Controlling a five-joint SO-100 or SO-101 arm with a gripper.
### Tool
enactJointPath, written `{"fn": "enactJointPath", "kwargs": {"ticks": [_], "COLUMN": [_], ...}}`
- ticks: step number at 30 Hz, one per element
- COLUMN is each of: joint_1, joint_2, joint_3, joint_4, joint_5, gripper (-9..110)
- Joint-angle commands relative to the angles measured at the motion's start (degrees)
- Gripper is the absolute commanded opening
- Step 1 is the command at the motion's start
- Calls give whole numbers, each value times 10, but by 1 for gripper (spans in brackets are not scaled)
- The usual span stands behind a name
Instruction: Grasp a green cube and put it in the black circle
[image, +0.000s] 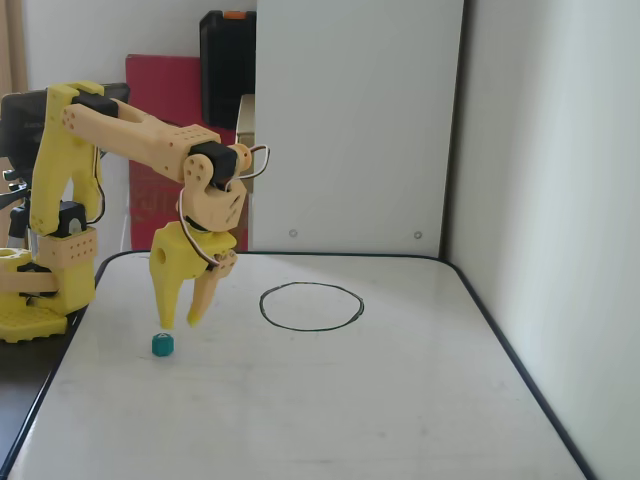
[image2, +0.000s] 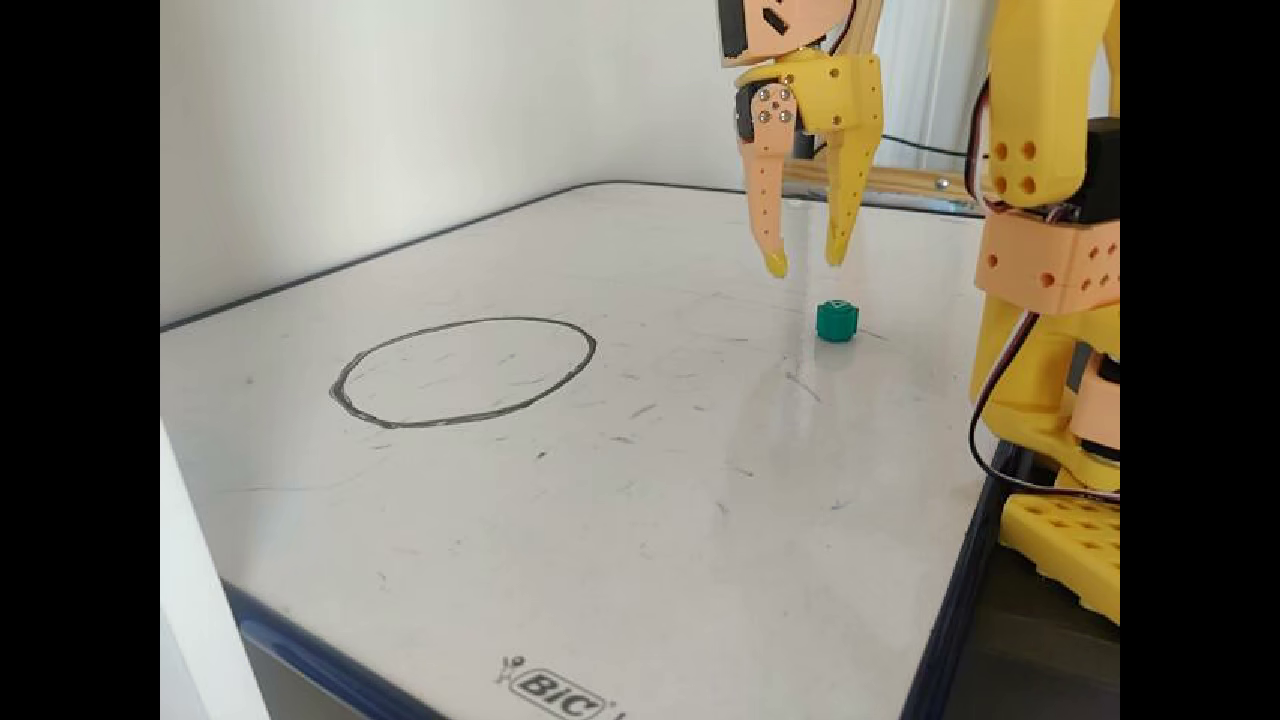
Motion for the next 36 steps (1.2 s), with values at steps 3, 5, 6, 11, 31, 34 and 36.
{"fn": "enactJointPath", "kwargs": {"ticks": [3, 5, 6, 11, 31, 34, 36], "joint_1": [4, 5, 6, 6, 4, -1, -9], "joint_2": [-14, -23, -26, -54, -47, -29, -1], "joint_3": [-4, 11, 17, 20, 14, -49, -88], "joint_4": [15, 10, 4, -5, 6, 55, 75], "joint_5": [-17, -29, -31, -33, -22, -14, 0], "gripper": [11, 11, 11, 11, 0, 0, 0]}}
